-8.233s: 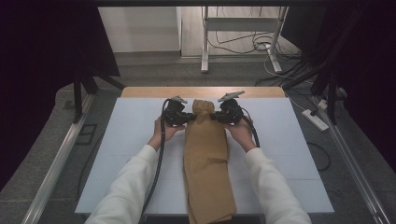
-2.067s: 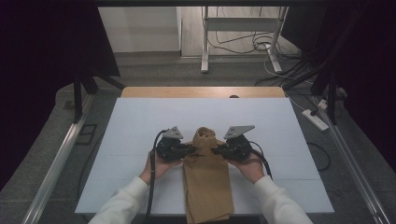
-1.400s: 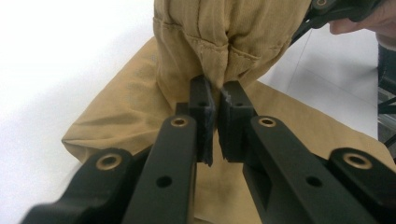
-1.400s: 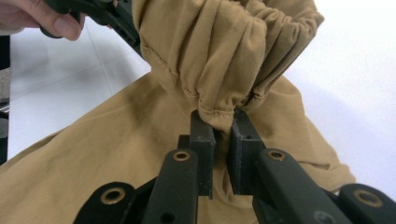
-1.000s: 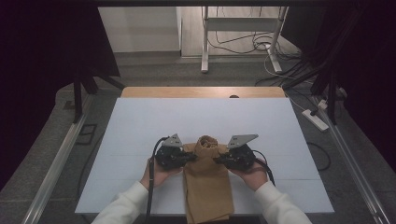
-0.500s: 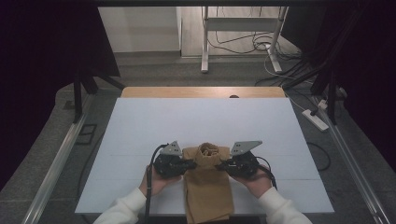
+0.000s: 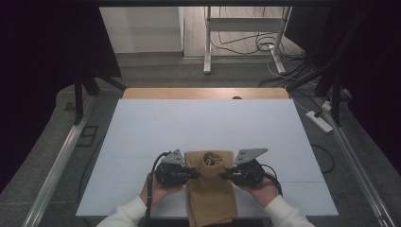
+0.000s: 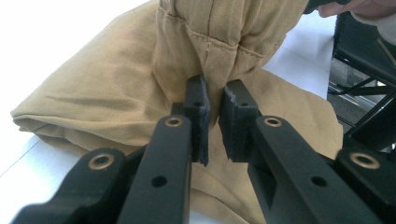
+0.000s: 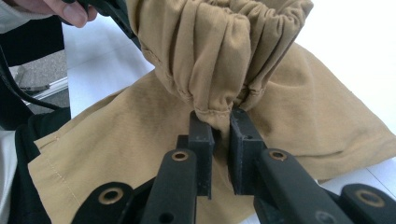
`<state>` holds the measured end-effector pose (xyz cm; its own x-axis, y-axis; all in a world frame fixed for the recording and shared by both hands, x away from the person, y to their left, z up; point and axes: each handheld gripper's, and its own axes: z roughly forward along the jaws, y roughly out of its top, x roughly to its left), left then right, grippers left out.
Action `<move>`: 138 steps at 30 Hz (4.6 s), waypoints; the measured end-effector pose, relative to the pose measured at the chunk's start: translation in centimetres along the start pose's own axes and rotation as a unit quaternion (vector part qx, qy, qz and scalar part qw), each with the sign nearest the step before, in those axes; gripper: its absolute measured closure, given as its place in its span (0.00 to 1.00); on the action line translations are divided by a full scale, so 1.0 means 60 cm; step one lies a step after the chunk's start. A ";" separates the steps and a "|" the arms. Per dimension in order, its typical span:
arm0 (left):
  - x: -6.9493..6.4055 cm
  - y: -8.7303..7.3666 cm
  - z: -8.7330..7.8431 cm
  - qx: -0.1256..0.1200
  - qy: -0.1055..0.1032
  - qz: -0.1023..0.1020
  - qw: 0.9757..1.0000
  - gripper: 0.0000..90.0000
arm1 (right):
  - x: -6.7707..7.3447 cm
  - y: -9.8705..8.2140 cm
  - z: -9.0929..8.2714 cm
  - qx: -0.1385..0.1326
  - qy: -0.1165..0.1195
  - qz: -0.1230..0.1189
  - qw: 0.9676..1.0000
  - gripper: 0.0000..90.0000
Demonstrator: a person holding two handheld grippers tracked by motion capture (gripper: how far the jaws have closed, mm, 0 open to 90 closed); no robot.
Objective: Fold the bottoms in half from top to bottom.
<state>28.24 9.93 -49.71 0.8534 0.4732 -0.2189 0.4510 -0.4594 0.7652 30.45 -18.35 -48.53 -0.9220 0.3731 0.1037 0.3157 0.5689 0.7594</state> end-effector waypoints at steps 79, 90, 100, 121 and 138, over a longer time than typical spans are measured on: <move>0.147 0.047 0.023 0.030 0.082 -0.104 0.991 0.34 | -0.131 0.043 0.053 0.042 -0.099 0.087 0.990 0.41; 0.159 0.037 0.032 0.056 0.079 -0.108 0.989 0.34 | -0.152 0.048 0.076 0.053 -0.099 0.101 0.988 0.40; 0.160 0.021 0.046 0.086 0.061 -0.111 0.988 0.34 | -0.154 0.037 0.085 0.088 -0.075 0.113 0.987 0.36; 0.140 0.009 0.052 0.094 0.041 -0.108 0.989 0.54 | -0.129 0.027 0.080 0.126 -0.061 0.091 0.986 0.58; 0.122 0.019 0.042 0.083 0.048 -0.065 0.993 0.82 | -0.111 0.034 0.075 0.120 -0.052 0.061 0.989 0.83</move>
<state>35.67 10.97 -51.95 0.7602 0.6020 -0.2442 0.5989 -0.5038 0.6225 38.26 -16.38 -50.57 -0.8498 0.5159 0.1083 0.4785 0.6689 0.5689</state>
